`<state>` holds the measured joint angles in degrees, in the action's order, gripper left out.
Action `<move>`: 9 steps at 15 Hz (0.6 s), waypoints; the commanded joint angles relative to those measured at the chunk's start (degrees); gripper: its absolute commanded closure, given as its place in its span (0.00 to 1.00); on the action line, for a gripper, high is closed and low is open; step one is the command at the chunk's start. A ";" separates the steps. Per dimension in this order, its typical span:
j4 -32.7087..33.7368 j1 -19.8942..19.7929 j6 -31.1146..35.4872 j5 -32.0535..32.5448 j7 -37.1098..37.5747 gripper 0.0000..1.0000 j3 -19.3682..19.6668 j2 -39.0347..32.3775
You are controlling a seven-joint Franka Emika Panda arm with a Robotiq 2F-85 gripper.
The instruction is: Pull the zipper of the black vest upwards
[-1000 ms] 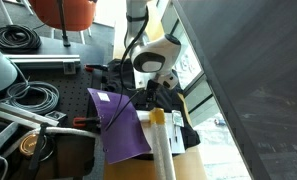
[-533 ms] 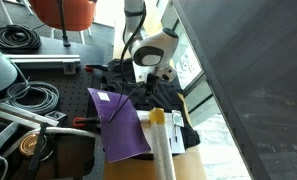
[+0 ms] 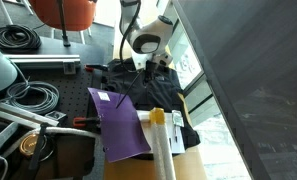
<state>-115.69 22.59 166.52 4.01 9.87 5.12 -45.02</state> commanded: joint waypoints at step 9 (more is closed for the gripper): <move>9.21 -0.20 -6.19 -1.76 -0.43 0.98 -12.11 -0.57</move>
<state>-109.91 22.87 162.93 3.80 9.87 -3.70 -45.01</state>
